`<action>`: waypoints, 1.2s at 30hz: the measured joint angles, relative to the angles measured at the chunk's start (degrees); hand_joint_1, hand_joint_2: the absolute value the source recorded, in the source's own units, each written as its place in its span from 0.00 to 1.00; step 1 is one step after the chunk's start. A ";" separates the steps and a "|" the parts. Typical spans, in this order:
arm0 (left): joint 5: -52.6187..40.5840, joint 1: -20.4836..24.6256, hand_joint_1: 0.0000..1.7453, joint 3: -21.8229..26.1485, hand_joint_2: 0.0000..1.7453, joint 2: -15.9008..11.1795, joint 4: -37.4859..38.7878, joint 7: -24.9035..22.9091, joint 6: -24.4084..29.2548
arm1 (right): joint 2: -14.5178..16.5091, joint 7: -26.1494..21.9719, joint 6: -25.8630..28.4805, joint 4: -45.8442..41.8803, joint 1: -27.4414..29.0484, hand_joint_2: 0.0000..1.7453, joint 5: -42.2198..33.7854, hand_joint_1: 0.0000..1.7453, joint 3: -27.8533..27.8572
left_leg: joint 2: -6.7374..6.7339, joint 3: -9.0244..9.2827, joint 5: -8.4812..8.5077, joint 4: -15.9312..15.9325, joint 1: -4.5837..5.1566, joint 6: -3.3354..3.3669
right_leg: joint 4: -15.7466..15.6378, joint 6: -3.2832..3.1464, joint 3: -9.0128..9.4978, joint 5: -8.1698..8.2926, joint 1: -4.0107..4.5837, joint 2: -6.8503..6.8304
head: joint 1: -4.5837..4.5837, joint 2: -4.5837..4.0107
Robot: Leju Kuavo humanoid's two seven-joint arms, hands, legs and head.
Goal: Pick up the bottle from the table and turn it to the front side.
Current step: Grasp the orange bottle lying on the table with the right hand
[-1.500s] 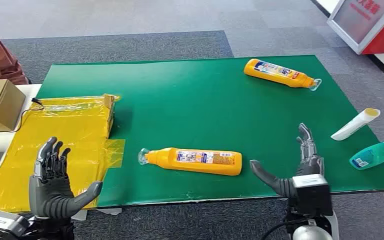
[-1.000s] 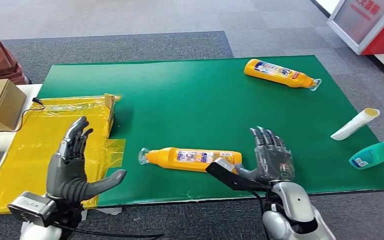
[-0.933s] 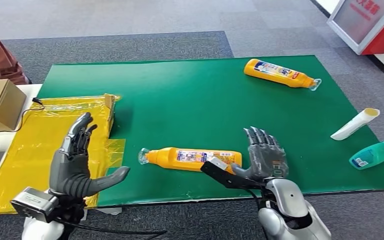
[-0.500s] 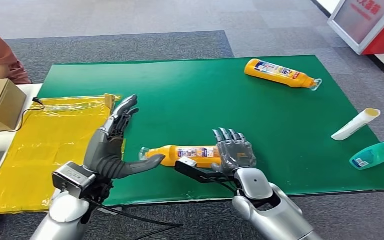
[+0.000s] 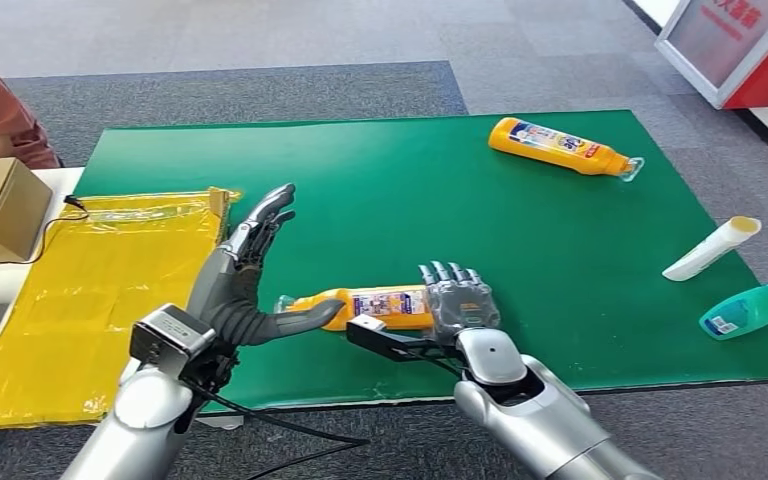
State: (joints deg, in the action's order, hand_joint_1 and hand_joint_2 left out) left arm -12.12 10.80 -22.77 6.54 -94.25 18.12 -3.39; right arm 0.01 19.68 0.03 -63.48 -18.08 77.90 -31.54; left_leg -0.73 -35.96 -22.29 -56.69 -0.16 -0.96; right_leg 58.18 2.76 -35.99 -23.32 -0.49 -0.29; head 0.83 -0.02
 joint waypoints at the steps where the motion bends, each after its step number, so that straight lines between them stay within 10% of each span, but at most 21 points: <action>1: 0.10 0.06 0.00 -0.01 1.00 0.03 0.06 0.00 -0.07 | 0.00 0.13 -0.09 0.83 -0.29 1.00 0.08 0.00 -0.01 | 0.00 0.00 0.00 0.00 0.00 0.00 | 0.00 0.00 0.00 0.00 0.00 0.00 | 0.00 0.00; 15: 4.74 3.58 0.00 -3.68 1.00 1.35 1.51 -0.79 -1.87 | 3.67 -2.50 -1.85 20.56 -11.44 1.00 -4.52 0.01 1.01 | -0.04 0.24 0.06 0.00 -0.01 -0.02 | 0.00 -0.10 0.17 0.12 0.00 0.04 | 0.01 0.00; 20: 5.63 4.48 0.00 -5.01 1.00 1.54 1.88 -1.04 -1.87 | 4.82 -2.91 -1.86 25.38 -13.93 1.00 -4.81 0.97 1.66 | -0.04 0.33 0.14 0.00 -0.01 -0.02 | -0.01 -0.06 0.25 0.22 0.00 0.04 | 0.01 0.00; 36: 6.71 4.73 0.00 -5.70 1.00 1.52 3.15 -1.02 -1.39 | 5.72 -5.54 1.14 29.61 -15.86 1.00 -6.28 1.00 2.94 | -0.03 0.32 0.22 0.00 0.00 0.01 | -0.02 -0.02 0.27 0.29 0.00 0.04 | 0.01 0.00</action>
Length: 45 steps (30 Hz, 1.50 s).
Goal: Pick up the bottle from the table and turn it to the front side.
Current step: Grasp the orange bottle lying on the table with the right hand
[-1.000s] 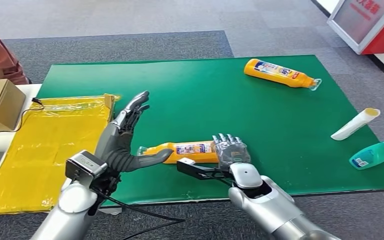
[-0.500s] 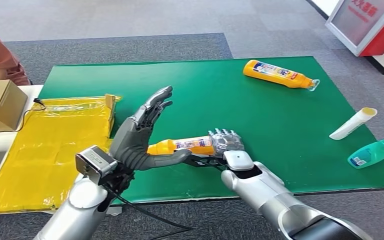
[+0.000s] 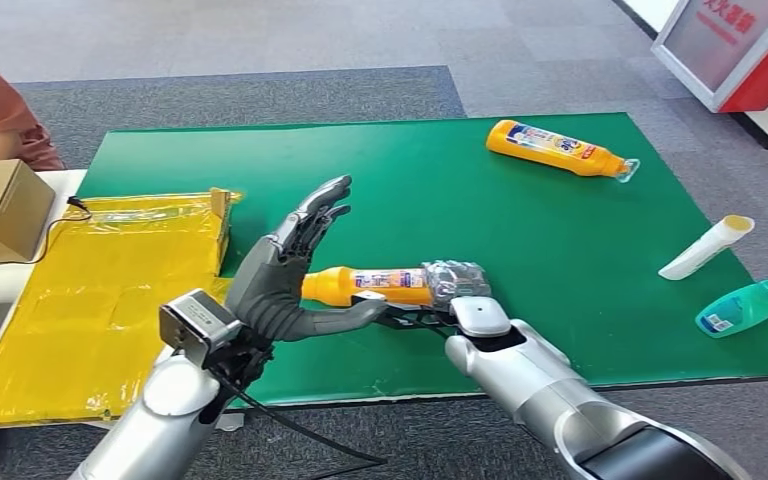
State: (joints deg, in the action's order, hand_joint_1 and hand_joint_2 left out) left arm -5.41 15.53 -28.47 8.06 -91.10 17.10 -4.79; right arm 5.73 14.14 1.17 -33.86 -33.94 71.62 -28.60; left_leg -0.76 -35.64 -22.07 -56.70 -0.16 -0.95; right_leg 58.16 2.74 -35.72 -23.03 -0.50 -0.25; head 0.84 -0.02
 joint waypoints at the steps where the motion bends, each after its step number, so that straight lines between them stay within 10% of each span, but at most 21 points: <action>1: 0.13 0.00 0.00 0.01 1.00 -0.02 0.05 0.01 0.11 | 0.01 -0.65 0.51 0.02 0.07 1.00 -0.85 1.00 0.46 | 0.00 0.00 0.00 0.00 0.00 0.00 | 0.00 0.00 0.00 0.00 0.00 0.00 | 0.00 0.00; 6: 0.69 -0.13 0.00 0.09 1.00 -0.21 0.17 0.53 0.61 | 0.16 -6.32 1.30 -0.06 0.34 1.00 -8.24 1.00 3.34 | -0.01 0.00 -0.01 0.00 0.00 -0.02 | 0.00 0.00 0.00 0.00 0.00 0.01 | 0.00 0.00; 13: 2.48 -2.59 0.00 0.50 1.00 -2.19 0.53 4.64 3.04 | 0.50 -24.27 -2.99 -6.37 5.86 1.00 -46.25 1.00 15.83 | 0.08 -0.21 -0.01 0.00 -0.01 -0.01 | 0.01 0.02 -0.15 -0.06 0.00 -0.09 | -0.01 0.00; 30: 4.45 -2.96 0.00 -0.44 1.00 -4.65 1.72 6.23 6.37 | -0.17 -26.45 -7.88 -21.17 12.67 1.00 -87.54 1.00 27.93 | 0.07 -0.41 -0.04 0.00 0.01 -0.02 | 0.00 0.01 -0.37 -0.08 0.00 -0.06 | -0.01 0.00; 34: 5.93 -4.06 0.00 -0.40 1.00 -5.37 1.73 6.56 7.47 | -0.19 -28.95 -4.27 -28.85 16.01 1.00 -87.49 1.00 27.18 | 0.07 -0.46 -0.06 0.00 0.01 -0.03 | 0.01 0.00 -0.39 -0.10 -0.01 -0.05 | 0.01 0.00; 45: 22.74 -7.84 0.00 5.78 1.00 -6.37 1.73 4.47 -5.24 | -0.20 -39.95 13.02 -47.75 22.02 1.00 -58.08 1.00 16.42 | 0.05 -0.47 -0.06 0.01 0.00 -0.04 | 0.01 -0.07 -0.43 -0.18 0.01 -0.05 | 0.00 0.00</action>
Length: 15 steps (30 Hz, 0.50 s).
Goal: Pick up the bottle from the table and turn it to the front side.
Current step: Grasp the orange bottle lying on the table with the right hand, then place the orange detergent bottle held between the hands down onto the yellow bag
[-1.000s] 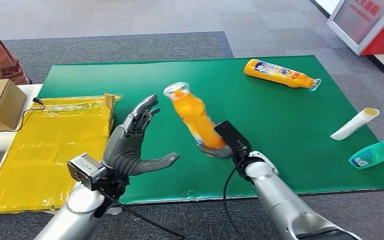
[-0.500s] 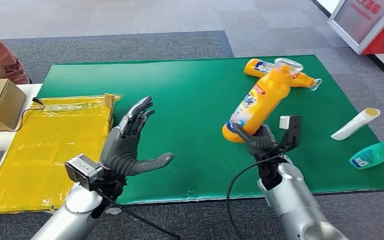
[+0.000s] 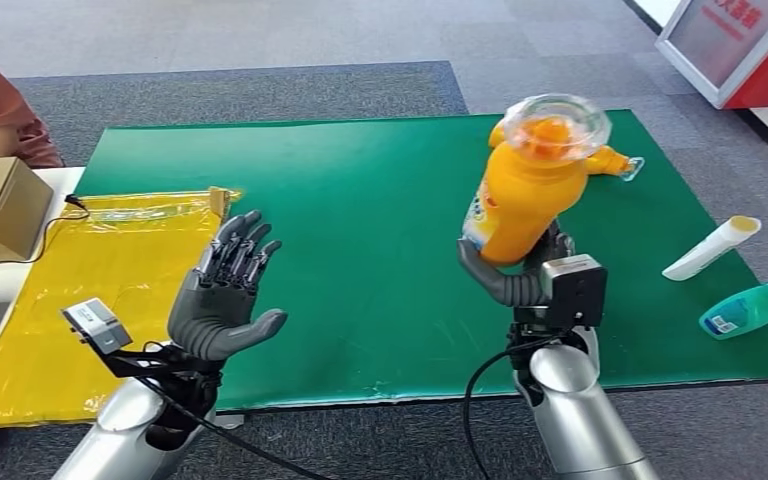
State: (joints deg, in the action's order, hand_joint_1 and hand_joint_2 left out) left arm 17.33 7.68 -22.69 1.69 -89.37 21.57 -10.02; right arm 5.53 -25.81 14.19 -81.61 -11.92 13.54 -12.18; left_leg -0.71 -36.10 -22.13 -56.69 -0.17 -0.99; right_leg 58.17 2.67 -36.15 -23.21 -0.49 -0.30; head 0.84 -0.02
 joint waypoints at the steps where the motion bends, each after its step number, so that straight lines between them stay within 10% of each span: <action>1: 0.52 0.09 0.00 0.25 1.00 -0.09 0.01 -0.59 -1.16 | 0.00 -0.44 1.90 -0.91 0.27 1.00 3.13 1.00 -0.98 | 0.00 0.00 0.00 0.00 0.00 0.00 | 0.00 0.00 0.00 0.00 0.00 0.00 | -0.01 0.00; 15: -2.46 4.78 0.00 0.37 1.00 -1.16 0.34 -4.89 -4.73 | 0.00 0.73 18.18 -2.22 1.11 1.00 28.25 1.00 -10.16 | 0.00 0.00 0.01 0.00 0.00 0.00 | 0.00 0.00 0.00 0.01 0.00 0.00 | -0.01 0.00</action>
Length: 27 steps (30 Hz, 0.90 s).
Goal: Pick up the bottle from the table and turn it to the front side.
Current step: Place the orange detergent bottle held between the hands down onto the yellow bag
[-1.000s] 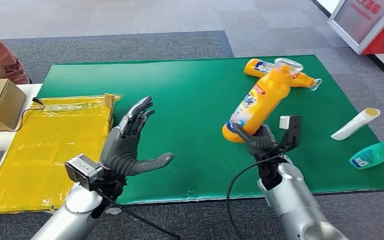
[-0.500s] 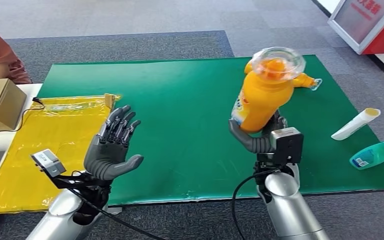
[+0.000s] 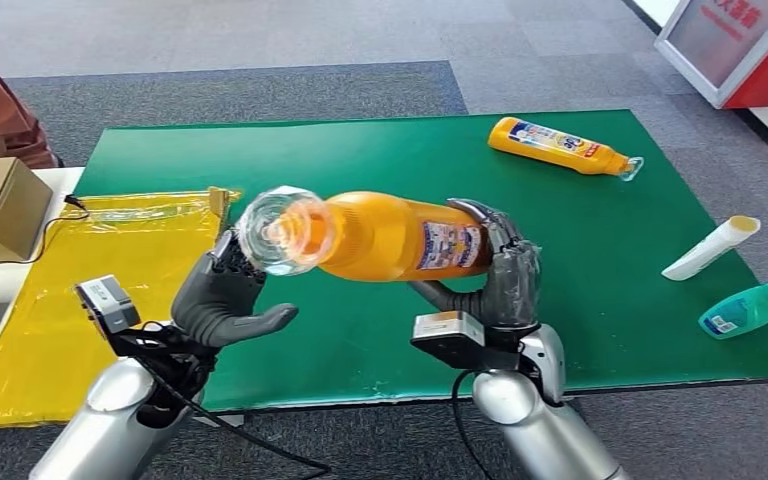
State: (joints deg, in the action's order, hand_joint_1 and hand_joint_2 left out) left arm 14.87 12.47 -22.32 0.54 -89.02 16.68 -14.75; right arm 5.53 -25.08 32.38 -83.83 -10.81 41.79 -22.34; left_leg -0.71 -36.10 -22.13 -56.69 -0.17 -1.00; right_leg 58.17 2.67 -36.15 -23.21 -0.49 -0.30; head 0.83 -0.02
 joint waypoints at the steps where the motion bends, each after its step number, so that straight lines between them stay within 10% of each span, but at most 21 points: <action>1: -0.97 0.48 0.00 -0.10 1.00 -0.04 0.00 -0.25 0.50 | 0.00 0.14 0.50 0.43 -0.03 1.00 0.83 1.00 -0.36 | 0.00 0.00 0.00 0.00 0.00 0.00 | 0.00 0.00 0.00 0.00 0.00 0.00 | 0.00 0.00; 27: -3.84 13.10 0.00 -7.78 1.00 -0.57 3.96 -5.17 -3.11 | 1.17 5.04 3.63 9.35 -4.20 1.00 7.79 1.00 -6.13 | -0.01 0.01 0.01 0.00 0.01 0.00 | 0.00 0.00 -0.03 0.03 0.00 0.01 | 0.01 0.00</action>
State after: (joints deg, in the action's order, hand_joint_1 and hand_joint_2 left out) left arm 11.03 25.56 -30.10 -0.04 -85.06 11.51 -17.86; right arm 6.70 -20.04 36.00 -74.48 -15.01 49.58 -28.47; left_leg -0.72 -36.09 -22.12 -56.69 -0.16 -1.00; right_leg 58.17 2.66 -36.17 -23.17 -0.49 -0.29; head 0.84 -0.02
